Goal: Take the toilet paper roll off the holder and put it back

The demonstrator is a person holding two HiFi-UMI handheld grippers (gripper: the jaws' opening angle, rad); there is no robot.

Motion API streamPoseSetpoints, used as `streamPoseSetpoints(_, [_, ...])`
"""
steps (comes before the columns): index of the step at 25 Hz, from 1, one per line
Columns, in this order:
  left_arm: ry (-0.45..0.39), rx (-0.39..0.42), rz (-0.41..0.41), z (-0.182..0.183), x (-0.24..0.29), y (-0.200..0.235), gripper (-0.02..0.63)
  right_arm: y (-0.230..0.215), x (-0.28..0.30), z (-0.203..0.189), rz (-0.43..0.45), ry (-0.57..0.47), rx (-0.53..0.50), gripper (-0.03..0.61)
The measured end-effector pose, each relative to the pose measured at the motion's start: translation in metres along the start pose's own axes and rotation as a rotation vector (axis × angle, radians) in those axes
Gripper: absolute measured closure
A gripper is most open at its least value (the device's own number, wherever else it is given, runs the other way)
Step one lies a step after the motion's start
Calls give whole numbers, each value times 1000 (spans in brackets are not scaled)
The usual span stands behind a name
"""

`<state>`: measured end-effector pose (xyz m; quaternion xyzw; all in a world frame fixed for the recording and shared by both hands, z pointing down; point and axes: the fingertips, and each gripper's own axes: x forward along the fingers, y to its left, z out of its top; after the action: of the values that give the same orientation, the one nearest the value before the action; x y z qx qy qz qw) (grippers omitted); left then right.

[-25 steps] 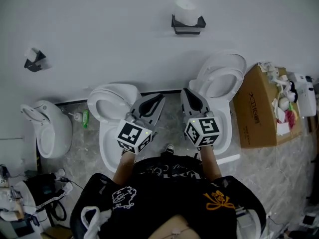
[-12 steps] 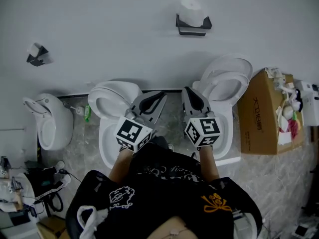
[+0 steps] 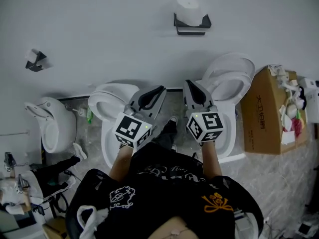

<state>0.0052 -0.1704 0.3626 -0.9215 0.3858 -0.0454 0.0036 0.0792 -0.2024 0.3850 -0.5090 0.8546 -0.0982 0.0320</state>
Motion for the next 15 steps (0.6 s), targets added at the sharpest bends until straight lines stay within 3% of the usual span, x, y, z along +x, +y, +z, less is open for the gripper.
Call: streamPoseSetpoints(15, [-24, -4, -46, 10, 103, 68, 578, -69, 111, 41, 7, -8, -76, 565])
